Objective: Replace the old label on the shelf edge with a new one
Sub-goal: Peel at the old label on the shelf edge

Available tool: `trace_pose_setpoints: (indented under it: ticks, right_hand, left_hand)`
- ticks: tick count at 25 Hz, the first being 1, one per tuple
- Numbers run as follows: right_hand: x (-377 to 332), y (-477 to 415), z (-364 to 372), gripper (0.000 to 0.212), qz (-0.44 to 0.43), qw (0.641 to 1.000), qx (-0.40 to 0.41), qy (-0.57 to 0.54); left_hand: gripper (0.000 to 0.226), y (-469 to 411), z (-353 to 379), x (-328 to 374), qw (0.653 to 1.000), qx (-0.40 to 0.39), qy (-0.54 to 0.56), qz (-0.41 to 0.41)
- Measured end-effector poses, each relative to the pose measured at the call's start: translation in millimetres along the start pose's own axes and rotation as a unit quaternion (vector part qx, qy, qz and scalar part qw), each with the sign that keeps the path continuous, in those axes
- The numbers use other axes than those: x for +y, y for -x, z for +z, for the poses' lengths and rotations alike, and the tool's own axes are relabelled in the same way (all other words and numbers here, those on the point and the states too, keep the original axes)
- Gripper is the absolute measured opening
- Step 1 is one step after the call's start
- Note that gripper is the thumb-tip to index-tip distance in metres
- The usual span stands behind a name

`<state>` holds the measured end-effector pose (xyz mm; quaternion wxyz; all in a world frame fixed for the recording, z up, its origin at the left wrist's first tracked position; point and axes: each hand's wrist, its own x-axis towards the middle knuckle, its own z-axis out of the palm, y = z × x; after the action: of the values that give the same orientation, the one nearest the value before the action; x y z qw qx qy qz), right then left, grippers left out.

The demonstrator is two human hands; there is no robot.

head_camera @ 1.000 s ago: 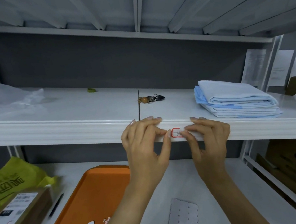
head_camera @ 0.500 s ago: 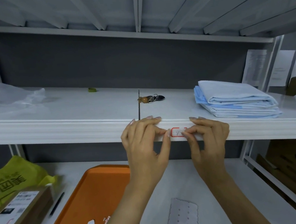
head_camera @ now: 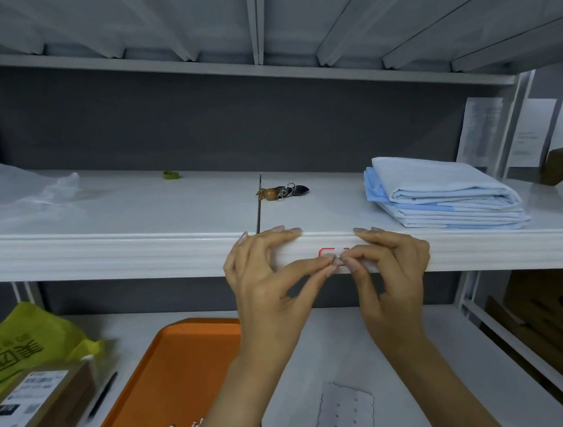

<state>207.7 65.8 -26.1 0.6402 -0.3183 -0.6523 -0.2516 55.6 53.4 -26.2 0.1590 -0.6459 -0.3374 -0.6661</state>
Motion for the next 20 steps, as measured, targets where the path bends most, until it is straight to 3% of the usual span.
trace_pose_setpoints:
  ticks: [8,20]
  right_hand:
    - [-7.0,-1.2,0.3,0.029,0.044,0.999,-0.004,-0.021]
    - [-5.3,-1.2,3.2,0.026,0.04,0.999,0.008,-0.006]
  left_hand:
    - [0.017,0.6,8.1,5.1,1.0,0.016,-0.013,-0.023]
    - [0.015,2.4,10.4,2.4,0.999,0.025,0.0,-0.025]
